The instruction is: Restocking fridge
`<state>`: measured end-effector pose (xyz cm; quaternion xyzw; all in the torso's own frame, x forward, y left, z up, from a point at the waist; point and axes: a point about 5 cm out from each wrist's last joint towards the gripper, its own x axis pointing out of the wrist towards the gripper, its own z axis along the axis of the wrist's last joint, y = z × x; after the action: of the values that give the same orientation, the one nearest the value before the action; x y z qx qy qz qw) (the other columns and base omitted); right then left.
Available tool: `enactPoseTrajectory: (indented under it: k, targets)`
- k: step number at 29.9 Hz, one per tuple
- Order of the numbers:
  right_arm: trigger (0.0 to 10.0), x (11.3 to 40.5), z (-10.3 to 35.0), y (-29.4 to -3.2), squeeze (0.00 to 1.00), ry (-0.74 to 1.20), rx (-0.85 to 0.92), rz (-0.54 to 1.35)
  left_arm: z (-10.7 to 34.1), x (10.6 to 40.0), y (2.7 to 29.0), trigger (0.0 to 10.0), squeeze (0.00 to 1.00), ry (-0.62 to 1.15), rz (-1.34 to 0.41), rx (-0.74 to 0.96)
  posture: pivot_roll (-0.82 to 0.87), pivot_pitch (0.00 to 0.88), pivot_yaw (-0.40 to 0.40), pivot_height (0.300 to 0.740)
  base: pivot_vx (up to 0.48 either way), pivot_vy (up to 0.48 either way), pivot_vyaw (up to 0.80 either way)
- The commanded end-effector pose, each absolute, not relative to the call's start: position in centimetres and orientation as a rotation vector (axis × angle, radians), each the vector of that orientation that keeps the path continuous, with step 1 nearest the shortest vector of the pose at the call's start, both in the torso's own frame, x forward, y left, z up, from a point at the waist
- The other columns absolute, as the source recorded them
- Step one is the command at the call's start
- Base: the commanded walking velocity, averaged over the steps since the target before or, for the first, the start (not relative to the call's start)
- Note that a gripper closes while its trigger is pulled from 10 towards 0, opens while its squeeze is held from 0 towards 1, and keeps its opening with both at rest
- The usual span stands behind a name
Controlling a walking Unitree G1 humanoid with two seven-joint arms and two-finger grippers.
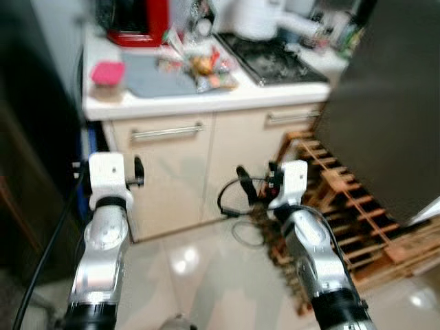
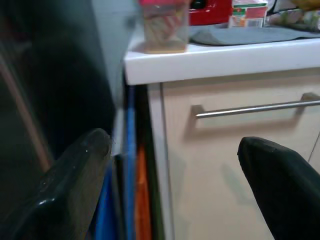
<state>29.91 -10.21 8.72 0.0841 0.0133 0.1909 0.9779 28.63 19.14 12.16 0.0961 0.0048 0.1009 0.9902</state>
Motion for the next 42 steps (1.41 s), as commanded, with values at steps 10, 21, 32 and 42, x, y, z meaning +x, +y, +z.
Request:
enactPoseTrajectory:
  k: [10, 21, 32, 42]
  targets:
    - [10.0, 29.8, 8.9, -10.9, 0.00, 0.010, 0.126, 0.378, 13.2, 29.2, 18.0, 10.0, 0.00, -0.030, 0.160, 0.197, 0.00, 0.000, -0.053, 0.740, 0.000, 0.000, 0.61]
    - [10.0, 30.5, 8.9, -11.5, 0.00, 0.022, 0.120, 0.303, 14.6, 30.0, 17.7, 10.0, 0.00, -0.092, 0.130, 0.202, 0.00, 0.000, -0.048, 0.740, 0.000, 0.000, 0.45]
    - [10.0, 29.6, 12.4, -12.4, 0.00, -0.255, -0.143, 0.202, 16.3, 30.5, 17.5, 10.0, 0.00, -0.176, 0.069, 0.187, -0.01, 0.000, -0.041, 0.740, 0.000, 0.000, 0.00]
    - [10.0, 23.7, 10.1, -17.8, 0.00, -0.037, 0.095, 0.083, 12.9, 22.5, 19.2, 10.0, 0.00, 0.016, -0.046, 0.165, -0.01, 0.000, -0.045, 0.740, 0.000, 0.000, 0.00]
